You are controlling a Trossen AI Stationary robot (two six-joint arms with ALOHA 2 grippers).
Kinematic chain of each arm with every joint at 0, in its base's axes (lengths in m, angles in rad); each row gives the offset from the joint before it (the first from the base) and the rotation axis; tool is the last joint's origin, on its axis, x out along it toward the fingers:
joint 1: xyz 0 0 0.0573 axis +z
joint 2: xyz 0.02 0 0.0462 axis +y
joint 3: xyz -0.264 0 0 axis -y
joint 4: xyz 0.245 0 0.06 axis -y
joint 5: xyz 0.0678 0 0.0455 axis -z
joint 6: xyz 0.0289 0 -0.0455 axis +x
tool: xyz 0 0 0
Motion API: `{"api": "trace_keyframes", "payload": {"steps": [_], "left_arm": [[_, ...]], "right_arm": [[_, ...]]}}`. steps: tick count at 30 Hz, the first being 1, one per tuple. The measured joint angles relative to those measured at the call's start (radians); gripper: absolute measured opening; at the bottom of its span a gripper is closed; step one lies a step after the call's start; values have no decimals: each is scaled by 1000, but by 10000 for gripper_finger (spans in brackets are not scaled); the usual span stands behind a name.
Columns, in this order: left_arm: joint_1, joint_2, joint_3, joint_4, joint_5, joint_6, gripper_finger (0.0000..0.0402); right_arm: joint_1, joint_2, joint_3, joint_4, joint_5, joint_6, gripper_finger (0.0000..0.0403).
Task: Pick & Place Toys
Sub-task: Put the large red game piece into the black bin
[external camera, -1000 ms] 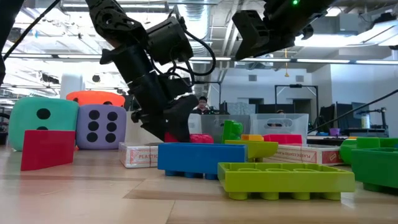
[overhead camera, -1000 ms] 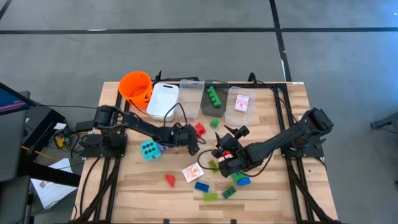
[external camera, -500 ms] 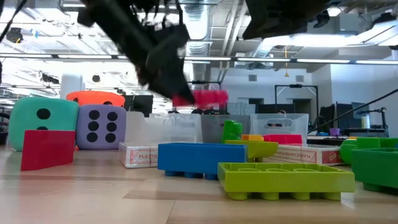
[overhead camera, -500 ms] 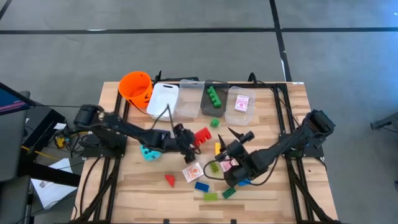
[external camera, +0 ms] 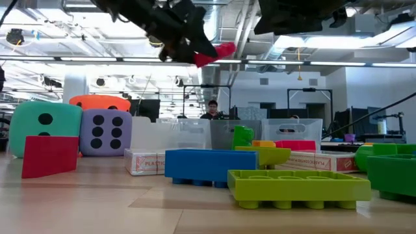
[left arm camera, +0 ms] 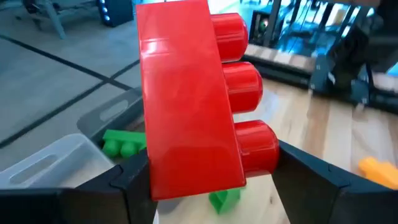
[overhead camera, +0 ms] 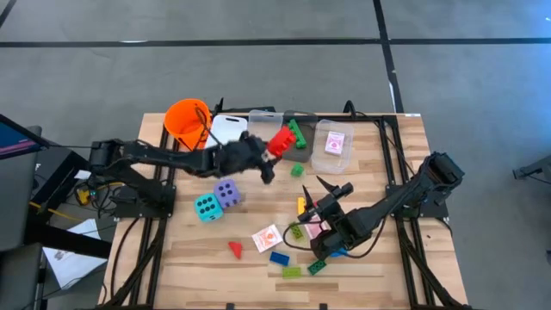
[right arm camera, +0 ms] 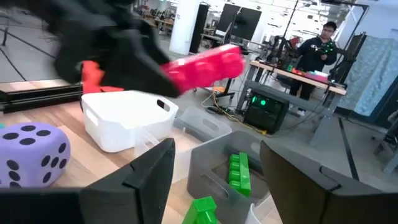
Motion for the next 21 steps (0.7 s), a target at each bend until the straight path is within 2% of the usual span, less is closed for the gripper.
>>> {"api": "trace_keyframes", "payload": {"steps": [7,15,21], "left_arm": [[138,134,1,224,220,-46,258],[196,291,1,472,355,-138,260],[218,322,2,551,392,-231,284]], "right_arm": [[19,0,0,0,-5,0,232],[21,0,0,0,-39,3,232],[21,0,0,-2,-53,2,232]]}}
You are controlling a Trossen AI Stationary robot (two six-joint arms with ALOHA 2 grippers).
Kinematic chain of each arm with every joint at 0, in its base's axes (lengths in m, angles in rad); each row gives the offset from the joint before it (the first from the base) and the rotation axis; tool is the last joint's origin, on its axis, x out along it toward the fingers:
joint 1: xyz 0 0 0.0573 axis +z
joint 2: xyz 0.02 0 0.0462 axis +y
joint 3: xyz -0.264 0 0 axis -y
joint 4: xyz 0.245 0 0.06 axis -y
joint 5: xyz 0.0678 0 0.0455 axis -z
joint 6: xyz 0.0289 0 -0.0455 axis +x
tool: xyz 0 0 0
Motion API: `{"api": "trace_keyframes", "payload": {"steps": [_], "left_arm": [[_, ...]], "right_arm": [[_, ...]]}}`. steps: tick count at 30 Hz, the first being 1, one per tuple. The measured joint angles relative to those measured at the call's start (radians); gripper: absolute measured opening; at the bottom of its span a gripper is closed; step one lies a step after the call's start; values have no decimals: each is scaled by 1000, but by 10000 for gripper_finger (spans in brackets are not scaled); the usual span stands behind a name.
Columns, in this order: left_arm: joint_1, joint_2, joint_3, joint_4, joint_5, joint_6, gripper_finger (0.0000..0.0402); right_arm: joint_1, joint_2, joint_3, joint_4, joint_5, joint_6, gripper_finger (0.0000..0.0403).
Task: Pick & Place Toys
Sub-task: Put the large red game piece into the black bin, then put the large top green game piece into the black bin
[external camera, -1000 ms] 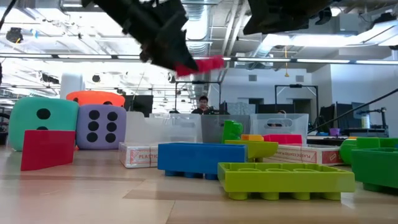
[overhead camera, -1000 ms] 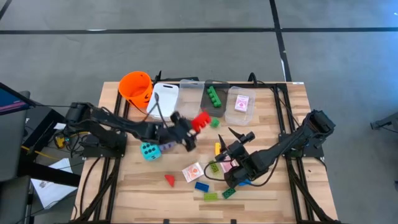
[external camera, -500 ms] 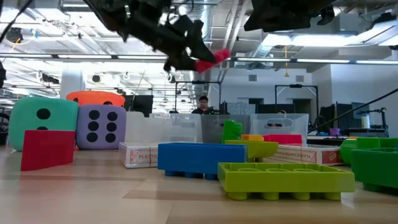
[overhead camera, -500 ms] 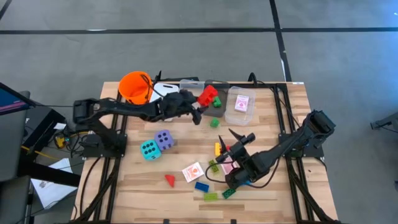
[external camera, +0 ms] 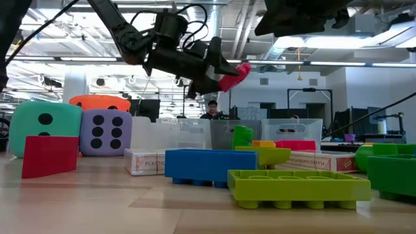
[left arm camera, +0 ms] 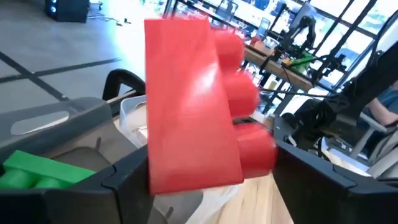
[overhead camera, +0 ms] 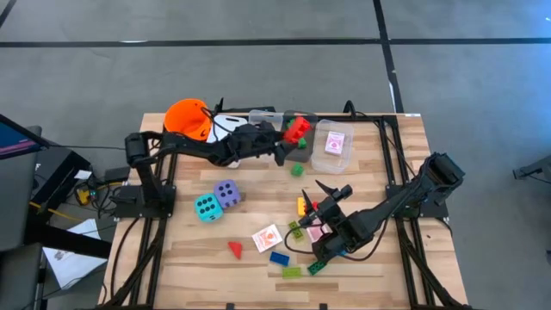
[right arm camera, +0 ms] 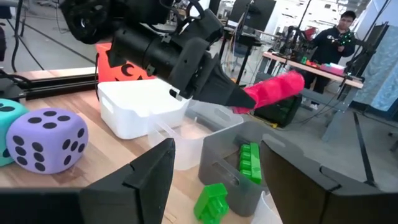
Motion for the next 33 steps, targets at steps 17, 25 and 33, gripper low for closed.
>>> {"api": "trace_keyframes", "payload": {"steps": [17,25,33], "left_arm": [[-23,-2,0,-30,301,10,308],[-171,-2,1,-211,261,440,308],[-258,-2,1,-252,-40,586,308]], "right_arm": [[-29,0,0,-25,0,-19,232],[-29,0,0,-29,0,-19,232],[-27,0,0,-48,-5,-22,232]]}}
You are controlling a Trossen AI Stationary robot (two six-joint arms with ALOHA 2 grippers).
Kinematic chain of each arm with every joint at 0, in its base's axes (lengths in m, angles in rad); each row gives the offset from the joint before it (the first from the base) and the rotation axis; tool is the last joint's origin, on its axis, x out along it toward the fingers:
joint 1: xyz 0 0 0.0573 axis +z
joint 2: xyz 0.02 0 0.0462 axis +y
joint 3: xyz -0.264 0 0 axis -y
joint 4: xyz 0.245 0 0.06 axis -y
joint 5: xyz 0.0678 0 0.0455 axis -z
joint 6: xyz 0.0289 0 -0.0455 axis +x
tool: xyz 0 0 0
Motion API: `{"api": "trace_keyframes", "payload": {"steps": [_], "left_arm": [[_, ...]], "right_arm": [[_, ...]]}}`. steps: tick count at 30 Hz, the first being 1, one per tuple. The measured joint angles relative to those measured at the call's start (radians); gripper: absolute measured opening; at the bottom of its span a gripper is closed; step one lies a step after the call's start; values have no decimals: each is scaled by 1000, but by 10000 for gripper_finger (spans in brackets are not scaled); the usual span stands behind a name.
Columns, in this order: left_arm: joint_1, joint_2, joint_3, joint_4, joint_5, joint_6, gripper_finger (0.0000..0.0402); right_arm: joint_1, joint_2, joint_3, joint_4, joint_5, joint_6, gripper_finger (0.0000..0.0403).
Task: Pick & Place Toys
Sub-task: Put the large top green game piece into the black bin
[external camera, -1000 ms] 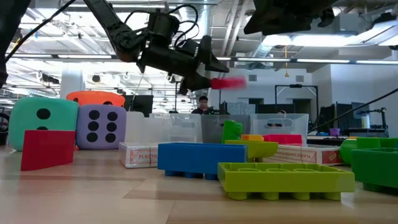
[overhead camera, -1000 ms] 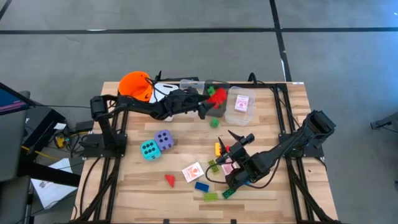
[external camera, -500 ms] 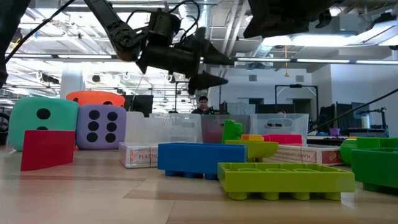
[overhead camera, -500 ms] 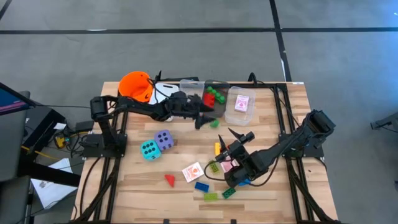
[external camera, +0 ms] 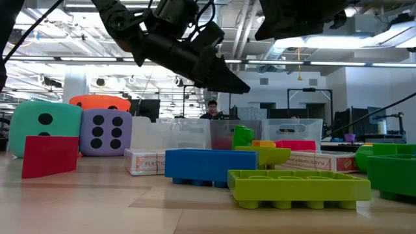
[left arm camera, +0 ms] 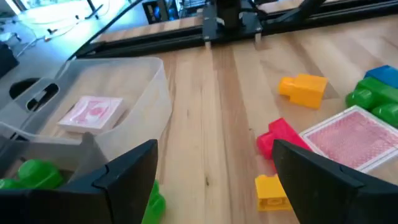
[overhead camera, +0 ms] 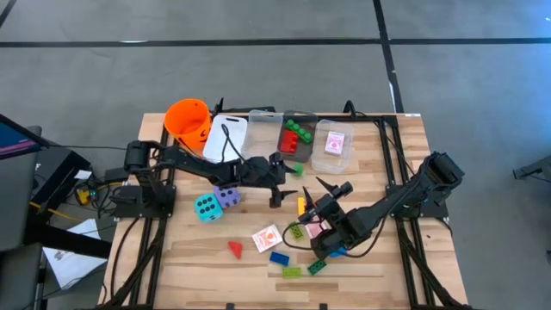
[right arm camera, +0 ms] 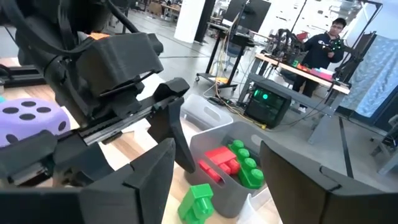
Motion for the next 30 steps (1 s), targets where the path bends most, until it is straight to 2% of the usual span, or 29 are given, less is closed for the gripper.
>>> {"api": "trace_keyframes", "payload": {"steps": [10,21,26,30], "left_arm": [[31,0,0,-115,-24,-3,308],[81,0,0,-119,-24,-16,308],[113,54,0,-106,-12,-73,308],[121,128,-1,-23,-6,-74,308]], "right_arm": [[-1,0,0,-11,-27,1,232],[-1,0,0,-6,-79,33,232],[-1,0,0,-6,-80,37,232],[-1,0,0,-6,-81,37,232]]}}
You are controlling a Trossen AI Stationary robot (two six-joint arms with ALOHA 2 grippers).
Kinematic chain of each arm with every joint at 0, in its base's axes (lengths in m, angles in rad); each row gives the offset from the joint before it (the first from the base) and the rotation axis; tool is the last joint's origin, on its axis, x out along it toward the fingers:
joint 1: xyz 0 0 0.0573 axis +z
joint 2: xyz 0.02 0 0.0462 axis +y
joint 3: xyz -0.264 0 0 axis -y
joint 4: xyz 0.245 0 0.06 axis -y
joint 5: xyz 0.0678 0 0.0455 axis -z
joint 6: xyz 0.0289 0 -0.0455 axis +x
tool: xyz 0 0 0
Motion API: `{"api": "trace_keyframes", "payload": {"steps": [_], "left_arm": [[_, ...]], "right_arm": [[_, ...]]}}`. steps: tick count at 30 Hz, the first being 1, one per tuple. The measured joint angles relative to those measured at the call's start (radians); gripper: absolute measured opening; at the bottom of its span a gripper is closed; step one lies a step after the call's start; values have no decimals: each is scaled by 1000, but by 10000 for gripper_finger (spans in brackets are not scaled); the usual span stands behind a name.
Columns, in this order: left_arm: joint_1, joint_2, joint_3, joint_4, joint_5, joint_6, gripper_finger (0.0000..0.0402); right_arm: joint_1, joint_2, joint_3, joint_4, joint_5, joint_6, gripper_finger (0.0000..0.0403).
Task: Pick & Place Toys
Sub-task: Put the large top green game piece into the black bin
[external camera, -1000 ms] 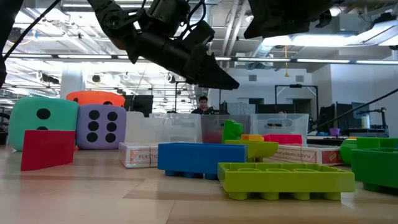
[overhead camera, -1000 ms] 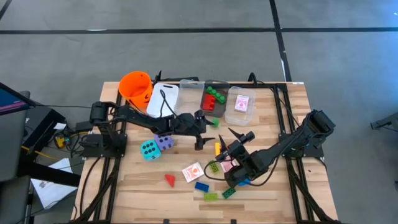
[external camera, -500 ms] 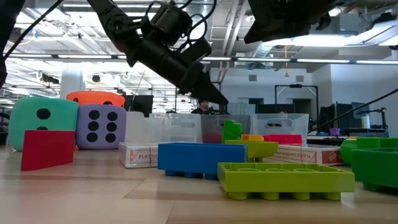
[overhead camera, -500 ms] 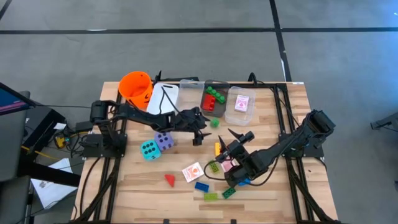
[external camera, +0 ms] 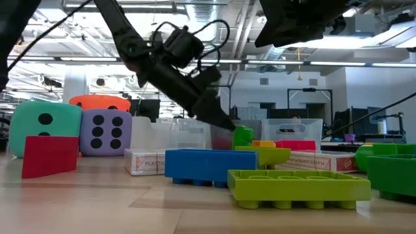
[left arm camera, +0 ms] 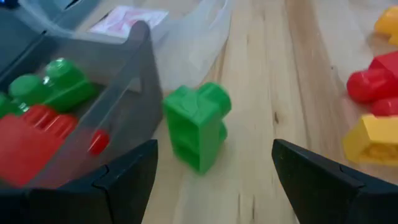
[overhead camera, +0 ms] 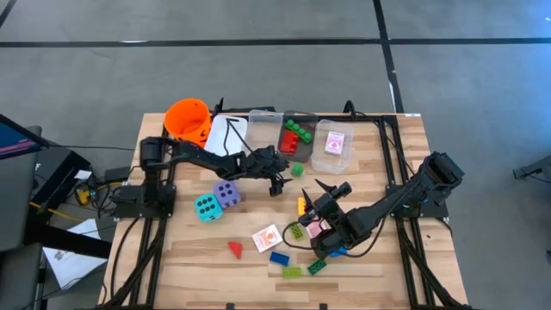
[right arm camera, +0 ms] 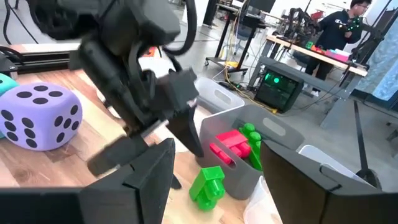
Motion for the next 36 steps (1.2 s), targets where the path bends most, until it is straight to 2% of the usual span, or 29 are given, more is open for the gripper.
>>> {"api": "trace_keyframes", "payload": {"steps": [5,16,28,36], "left_arm": [[-1,42,4,81,-7,8,308],[-4,44,2,96,1,0,308],[-38,49,-2,64,186,-65,308],[-49,49,-2,66,183,-58,308]], "right_arm": [[0,0,0,-3,0,0,232],[0,0,0,4,-8,0,232],[0,0,0,4,-20,0,232],[0,0,0,4,-21,0,232]]}}
